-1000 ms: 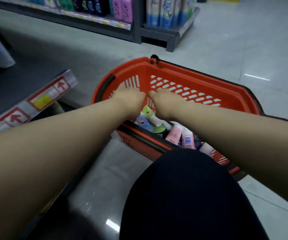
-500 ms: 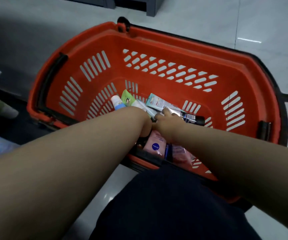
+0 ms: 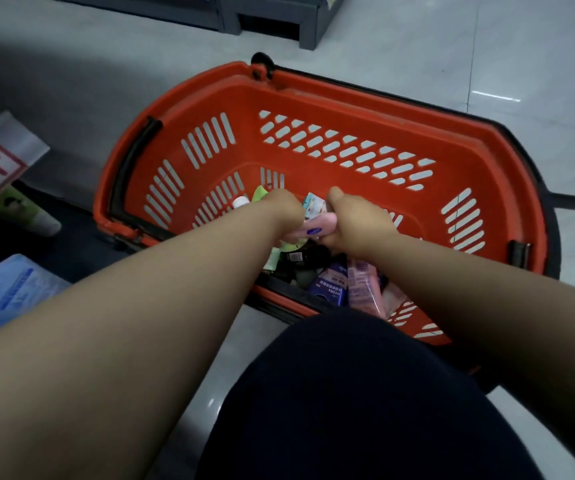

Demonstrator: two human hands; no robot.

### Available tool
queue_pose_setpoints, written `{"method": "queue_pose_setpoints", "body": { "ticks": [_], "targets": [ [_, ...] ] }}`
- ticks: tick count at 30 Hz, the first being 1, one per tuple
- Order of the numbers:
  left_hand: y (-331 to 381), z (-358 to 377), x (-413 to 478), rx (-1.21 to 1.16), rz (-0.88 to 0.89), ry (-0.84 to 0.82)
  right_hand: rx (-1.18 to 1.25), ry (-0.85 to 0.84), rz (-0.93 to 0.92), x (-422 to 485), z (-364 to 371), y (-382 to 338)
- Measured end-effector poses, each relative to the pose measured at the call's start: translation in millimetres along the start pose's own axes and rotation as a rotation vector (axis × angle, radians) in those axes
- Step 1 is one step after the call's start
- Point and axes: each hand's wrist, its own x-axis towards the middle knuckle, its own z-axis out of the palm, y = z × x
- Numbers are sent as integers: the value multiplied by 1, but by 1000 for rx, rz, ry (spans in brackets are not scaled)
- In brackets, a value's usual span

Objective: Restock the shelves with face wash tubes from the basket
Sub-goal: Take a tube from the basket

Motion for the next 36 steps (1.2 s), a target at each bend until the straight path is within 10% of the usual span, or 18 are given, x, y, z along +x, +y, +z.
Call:
{"method": "queue_pose_setpoints", "body": {
  "ticks": [2, 6, 15, 36],
  "targets": [
    [-1, -12, -11, -583, -51, -23, 102, 49, 41, -3, -10, -5],
    [-19, -27, -30, -936, -47, -43, 487, 85, 91, -9, -29, -30],
    [-39, -59, -94, -836, 299, 155, 647, -219, -115, -44, -98, -116],
    [-243, -202, -229, -902, 181, 1104, 788, 122, -512, -58, -87, -410]
  ]
}}
